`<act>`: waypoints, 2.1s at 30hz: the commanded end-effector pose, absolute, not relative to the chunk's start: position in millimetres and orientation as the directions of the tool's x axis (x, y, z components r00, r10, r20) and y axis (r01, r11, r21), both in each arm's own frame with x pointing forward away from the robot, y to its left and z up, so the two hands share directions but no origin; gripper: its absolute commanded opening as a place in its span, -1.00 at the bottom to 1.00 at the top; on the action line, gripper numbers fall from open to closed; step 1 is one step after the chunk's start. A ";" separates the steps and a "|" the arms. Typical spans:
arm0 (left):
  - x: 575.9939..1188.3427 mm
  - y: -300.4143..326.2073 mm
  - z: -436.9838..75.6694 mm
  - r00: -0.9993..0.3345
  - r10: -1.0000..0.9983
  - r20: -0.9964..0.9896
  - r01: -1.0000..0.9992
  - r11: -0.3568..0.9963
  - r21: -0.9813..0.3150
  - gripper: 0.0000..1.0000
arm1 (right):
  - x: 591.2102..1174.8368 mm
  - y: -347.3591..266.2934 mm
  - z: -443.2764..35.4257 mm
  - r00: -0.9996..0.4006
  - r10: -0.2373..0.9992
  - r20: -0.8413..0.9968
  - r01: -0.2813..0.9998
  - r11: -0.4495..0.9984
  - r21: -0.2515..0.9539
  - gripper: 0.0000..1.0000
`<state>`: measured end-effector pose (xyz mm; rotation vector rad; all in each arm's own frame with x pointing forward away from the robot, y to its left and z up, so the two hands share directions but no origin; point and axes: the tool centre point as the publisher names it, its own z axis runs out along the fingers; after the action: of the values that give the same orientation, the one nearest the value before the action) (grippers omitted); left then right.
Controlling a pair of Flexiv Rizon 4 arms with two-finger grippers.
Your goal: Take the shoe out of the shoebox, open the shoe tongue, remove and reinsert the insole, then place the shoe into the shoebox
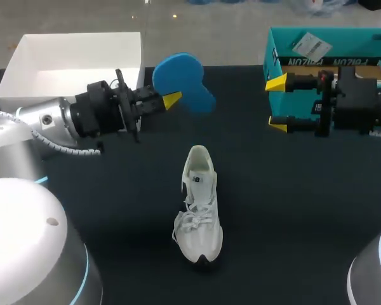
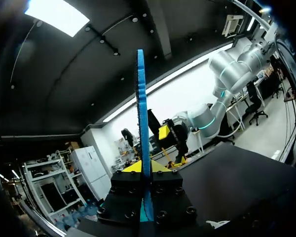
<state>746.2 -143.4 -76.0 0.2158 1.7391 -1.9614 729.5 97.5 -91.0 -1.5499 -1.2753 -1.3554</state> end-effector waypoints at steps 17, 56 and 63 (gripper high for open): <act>738.8 -145.0 -85.4 -0.826 0.102 0.555 -0.564 -0.102 -0.820 -1.00 | 729.0 99.2 -91.8 -0.033 0.222 0.975 0.958 -0.270 0.094 1.00; 735.2 -145.0 -118.4 -0.444 0.101 0.891 -0.895 0.001 -0.446 -1.00 | 729.0 99.2 -91.8 -0.033 0.222 0.975 0.958 -0.270 0.094 1.00; 733.5 -146.1 -118.9 -0.477 0.118 0.871 -0.874 0.042 -0.484 -1.00 | 729.0 99.2 -91.8 -0.033 0.222 0.975 0.958 -0.270 0.094 1.00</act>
<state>729.5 -146.6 -117.2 -1.3788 2.5767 -2.6731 729.5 97.7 -91.1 -1.5495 -1.2741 -1.3564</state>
